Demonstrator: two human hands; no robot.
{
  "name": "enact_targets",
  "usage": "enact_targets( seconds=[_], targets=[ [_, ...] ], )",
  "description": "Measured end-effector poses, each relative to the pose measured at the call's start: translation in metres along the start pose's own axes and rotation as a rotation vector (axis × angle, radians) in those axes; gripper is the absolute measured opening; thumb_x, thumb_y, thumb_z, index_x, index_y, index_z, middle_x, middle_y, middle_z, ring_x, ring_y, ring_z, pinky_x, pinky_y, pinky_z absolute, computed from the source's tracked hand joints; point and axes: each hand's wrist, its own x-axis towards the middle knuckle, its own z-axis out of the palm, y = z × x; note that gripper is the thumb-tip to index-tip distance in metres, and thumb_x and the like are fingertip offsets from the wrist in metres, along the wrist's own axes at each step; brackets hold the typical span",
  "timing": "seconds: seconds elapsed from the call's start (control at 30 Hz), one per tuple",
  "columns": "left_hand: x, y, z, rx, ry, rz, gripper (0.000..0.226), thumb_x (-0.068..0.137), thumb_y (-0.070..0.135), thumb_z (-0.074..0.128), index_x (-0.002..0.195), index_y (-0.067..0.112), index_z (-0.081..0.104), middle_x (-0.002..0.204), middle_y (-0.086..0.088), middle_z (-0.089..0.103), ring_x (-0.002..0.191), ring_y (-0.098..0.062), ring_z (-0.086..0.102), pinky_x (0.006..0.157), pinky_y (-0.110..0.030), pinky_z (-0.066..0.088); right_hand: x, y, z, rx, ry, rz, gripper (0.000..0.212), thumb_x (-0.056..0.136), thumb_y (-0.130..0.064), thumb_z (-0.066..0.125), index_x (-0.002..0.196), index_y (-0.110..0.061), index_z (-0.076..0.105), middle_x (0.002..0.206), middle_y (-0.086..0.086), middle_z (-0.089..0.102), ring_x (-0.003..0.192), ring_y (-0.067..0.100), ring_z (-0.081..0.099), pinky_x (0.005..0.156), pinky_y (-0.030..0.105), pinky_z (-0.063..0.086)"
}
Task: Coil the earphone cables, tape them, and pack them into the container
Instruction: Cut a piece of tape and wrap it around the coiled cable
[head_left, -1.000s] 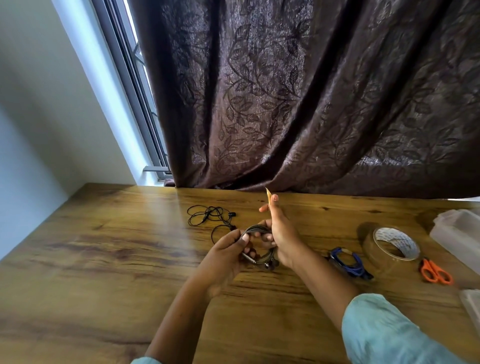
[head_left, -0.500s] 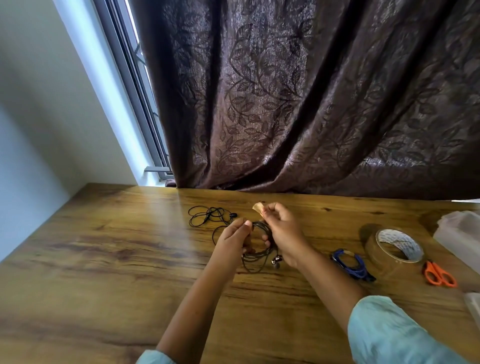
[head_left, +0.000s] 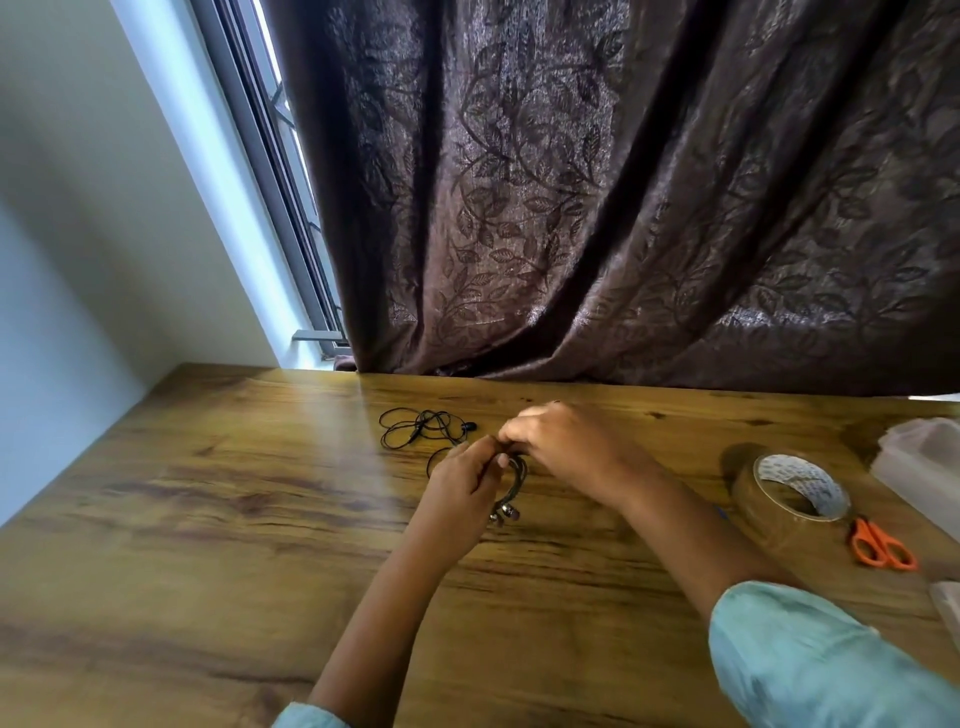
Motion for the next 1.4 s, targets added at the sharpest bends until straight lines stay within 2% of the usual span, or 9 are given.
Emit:
enact_targets(
  seconds=[0.13,0.27,0.5,0.77,0.87,1.0,1.17,1.23,1.4],
  targets=[
    [-0.002,0.001,0.001,0.02,0.044,0.021,0.027,0.099,0.028,0.04,0.112,0.016,0.061,0.104,0.003,0.043,0.095,-0.009,0.039,0.074,-0.015,0.029,-0.003,0.002,-0.003,0.077,-0.031,0.003,0.013,0.095,-0.026,0.051,0.105,-0.034,0.055,0.097,-0.004,0.064,0.087,0.015,0.061,0.072,0.037,0.054],
    [0.0,0.002,-0.001,-0.021,0.059,0.095,0.024,0.098,0.023,0.044,0.106,0.013,0.064,0.107,0.006,0.051,0.096,-0.007,0.047,0.08,-0.017,0.037,-0.003,0.002,-0.006,0.096,-0.061,-0.011,0.014,0.096,-0.023,0.049,0.102,-0.035,0.047,0.094,-0.003,0.063,0.085,0.017,0.06,0.07,0.037,0.054],
    [-0.001,0.009,-0.006,-0.014,0.064,0.09,0.018,0.097,0.019,0.047,0.089,0.012,0.061,0.077,0.014,0.049,0.073,0.001,0.045,0.063,-0.015,0.033,-0.003,0.005,-0.007,0.294,-0.081,-0.009,0.018,0.095,-0.014,0.054,0.099,-0.032,0.049,0.101,-0.01,0.065,0.09,0.002,0.06,0.069,0.015,0.044],
    [-0.001,0.005,-0.002,0.025,0.087,0.036,0.018,0.097,0.02,0.048,0.082,0.015,0.059,0.075,0.008,0.054,0.069,-0.006,0.047,0.059,-0.012,0.033,-0.002,0.008,-0.011,0.492,-0.138,0.063,0.018,0.094,-0.009,0.055,0.101,-0.025,0.051,0.098,-0.005,0.07,0.089,-0.002,0.062,0.076,0.016,0.047],
    [-0.001,0.008,-0.001,0.019,0.127,0.027,0.017,0.096,0.017,0.05,0.081,0.016,0.058,0.07,0.012,0.052,0.065,-0.002,0.045,0.056,-0.014,0.031,0.0,0.01,-0.013,0.576,-0.169,0.088,0.019,0.093,-0.012,0.057,0.102,-0.028,0.051,0.095,-0.004,0.07,0.093,0.002,0.065,0.083,0.026,0.054],
    [0.0,0.012,-0.003,-0.05,0.188,0.011,0.021,0.094,0.013,0.052,0.074,0.021,0.056,0.062,0.011,0.051,0.056,-0.003,0.044,0.051,-0.013,0.034,0.001,0.009,-0.015,0.682,-0.192,0.111,0.024,0.086,-0.023,0.069,0.101,-0.029,0.051,0.091,-0.008,0.072,0.083,-0.006,0.064,0.074,0.017,0.047],
    [0.0,0.003,0.0,-0.222,0.188,-0.102,0.021,0.095,0.019,0.052,0.078,0.008,0.061,0.062,0.006,0.053,0.056,-0.009,0.043,0.053,-0.022,0.033,-0.002,0.012,-0.006,0.825,-0.193,0.17,0.023,0.08,-0.045,0.069,0.095,-0.032,0.057,0.09,-0.011,0.072,0.087,-0.003,0.062,0.088,0.031,0.051],
    [-0.002,0.002,-0.001,-0.342,0.186,-0.127,0.022,0.095,0.022,0.052,0.077,0.012,0.061,0.06,0.01,0.052,0.056,-0.007,0.044,0.054,-0.024,0.034,-0.003,0.013,-0.005,0.988,-0.167,0.202,0.01,0.095,-0.029,0.055,0.101,-0.024,0.061,0.089,-0.007,0.069,0.089,0.004,0.064,0.086,0.035,0.056],
    [-0.004,0.006,-0.004,-0.501,0.145,-0.111,0.021,0.095,0.022,0.05,0.079,0.014,0.059,0.065,0.007,0.053,0.058,-0.004,0.047,0.054,-0.018,0.038,-0.01,0.019,-0.011,1.334,-0.187,0.341,0.028,0.1,-0.003,0.039,0.112,-0.014,0.061,0.096,0.004,0.067,0.087,0.011,0.068,0.078,0.028,0.057]
  ],
)
